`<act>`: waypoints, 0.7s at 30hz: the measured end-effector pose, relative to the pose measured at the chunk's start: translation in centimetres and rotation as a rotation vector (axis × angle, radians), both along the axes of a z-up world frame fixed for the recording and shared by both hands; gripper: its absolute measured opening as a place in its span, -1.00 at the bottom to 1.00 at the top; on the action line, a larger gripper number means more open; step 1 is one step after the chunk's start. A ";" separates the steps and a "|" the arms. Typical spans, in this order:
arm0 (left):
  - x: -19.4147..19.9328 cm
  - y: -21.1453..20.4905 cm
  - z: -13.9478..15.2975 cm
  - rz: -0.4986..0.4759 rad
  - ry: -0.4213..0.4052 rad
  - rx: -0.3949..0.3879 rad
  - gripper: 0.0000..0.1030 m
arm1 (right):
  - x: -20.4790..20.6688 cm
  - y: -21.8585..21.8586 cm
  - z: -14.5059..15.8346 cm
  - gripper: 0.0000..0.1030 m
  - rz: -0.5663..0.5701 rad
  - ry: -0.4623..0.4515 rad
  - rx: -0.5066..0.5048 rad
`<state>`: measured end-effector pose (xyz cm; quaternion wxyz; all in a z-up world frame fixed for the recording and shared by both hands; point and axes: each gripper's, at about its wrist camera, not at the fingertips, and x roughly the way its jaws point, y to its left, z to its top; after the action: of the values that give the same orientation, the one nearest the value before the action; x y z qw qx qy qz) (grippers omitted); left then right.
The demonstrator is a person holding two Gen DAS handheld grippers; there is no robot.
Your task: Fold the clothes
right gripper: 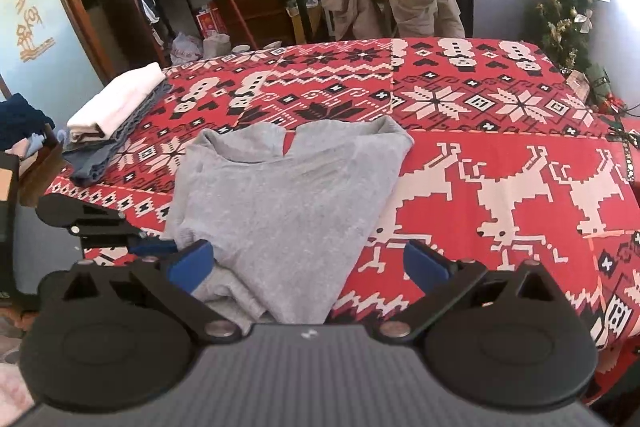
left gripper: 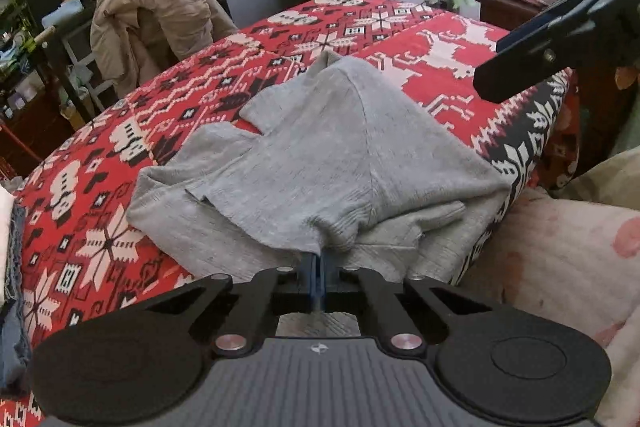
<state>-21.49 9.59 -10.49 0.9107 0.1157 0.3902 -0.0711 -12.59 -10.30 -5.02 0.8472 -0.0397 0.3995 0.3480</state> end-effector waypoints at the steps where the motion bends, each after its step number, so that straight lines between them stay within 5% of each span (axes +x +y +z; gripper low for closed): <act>1: -0.1 0.4 0.5 0.008 -0.005 -0.027 -0.97 | 0.0 -0.1 0.0 0.99 -0.002 0.000 0.000; 7: 0.1 3.4 3.2 0.082 0.033 -0.248 -0.98 | 0.4 -0.1 0.0 0.99 0.002 0.023 0.029; 10: 0.4 3.8 2.7 0.101 0.084 -0.288 -0.98 | 0.9 0.6 -0.5 0.95 0.009 0.035 0.034; 13: 0.8 3.4 0.8 0.098 0.148 -0.269 -0.98 | 1.5 2.2 -1.1 0.41 0.063 0.045 0.018; 15: 0.8 3.1 -0.2 0.098 0.172 -0.257 -0.98 | 1.8 3.6 -1.6 -0.18 0.101 0.045 0.003; 17: 0.6 3.0 -0.6 0.100 0.177 -0.246 -0.97 | 1.8 5.2 -2.2 -0.46 0.154 0.056 -0.009; 21: 0.2 3.4 -0.6 0.108 0.184 -0.255 -0.97 | 1.2 8.5 -3.7 -0.51 0.276 0.085 -0.025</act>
<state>-21.24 13.00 -11.07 0.8809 -0.0288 0.4654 -0.0814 -11.39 -1.83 -8.74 0.7730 -0.0902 0.4299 0.4577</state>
